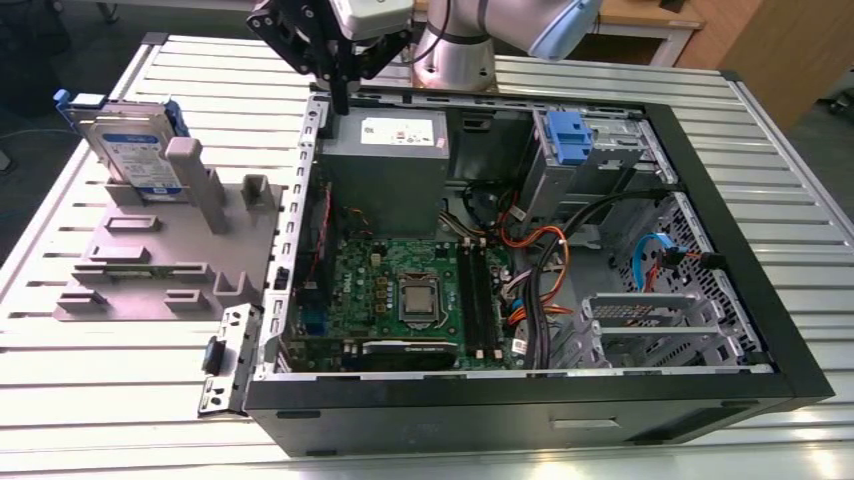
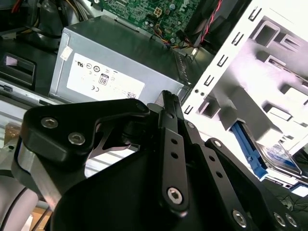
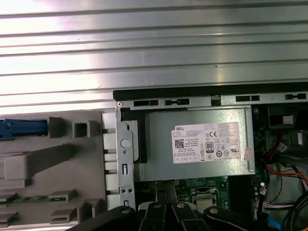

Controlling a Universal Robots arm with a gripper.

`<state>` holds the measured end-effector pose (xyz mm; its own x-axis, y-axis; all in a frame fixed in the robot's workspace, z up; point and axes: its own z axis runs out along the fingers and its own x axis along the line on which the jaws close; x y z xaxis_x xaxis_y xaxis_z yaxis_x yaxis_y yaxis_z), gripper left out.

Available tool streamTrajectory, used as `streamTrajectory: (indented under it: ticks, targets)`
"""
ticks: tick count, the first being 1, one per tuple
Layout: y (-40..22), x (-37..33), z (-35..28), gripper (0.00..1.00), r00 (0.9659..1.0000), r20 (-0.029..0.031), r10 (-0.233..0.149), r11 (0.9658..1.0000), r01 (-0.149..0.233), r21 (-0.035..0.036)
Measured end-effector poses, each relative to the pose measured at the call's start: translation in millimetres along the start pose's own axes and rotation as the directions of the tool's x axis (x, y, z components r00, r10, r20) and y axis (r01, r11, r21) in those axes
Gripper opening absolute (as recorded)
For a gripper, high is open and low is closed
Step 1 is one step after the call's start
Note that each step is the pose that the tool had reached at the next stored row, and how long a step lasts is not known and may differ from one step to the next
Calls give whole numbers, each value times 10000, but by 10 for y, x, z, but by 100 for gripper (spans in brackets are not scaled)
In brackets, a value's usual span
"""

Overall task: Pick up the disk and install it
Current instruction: 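Reach for the disk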

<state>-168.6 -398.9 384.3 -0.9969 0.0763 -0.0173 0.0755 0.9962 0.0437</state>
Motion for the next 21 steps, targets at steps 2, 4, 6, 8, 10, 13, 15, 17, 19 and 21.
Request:
streamTrajectory:
  ticks: [2, 4, 6, 8, 10, 13, 15, 17, 19, 21]
  targets:
    - [-2, 19, 2, 11, 10000, 0, -1, 10000, 1, 0]
    - [-3, 35, 4, 11, 10000, 0, -1, 10000, 1, -1]
    - [-4, 51, 5, 11, 10000, -1, -1, 10000, 1, -1]
    - [-5, 63, 7, 11, 10000, -2, 0, 10000, 0, -2]
    - [-6, 75, 8, 11, 10000, -4, 0, 10000, 0, 0]
    - [-7, 90, 10, 11, 10000, -6, -1, 10000, 1, -1]
    - [-8, 97, 11, 11, 10000, -8, -1, 10000, 1, 0]
    - [-8, 104, 12, 11, 10000, -9, 0, 10000, 0, 0]
    - [-9, 109, 13, 11, 10000, -10, -1, 10000, 1, 0]
    - [-9, 116, 14, 11, 10000, -12, 0, 10000, 0, 0]
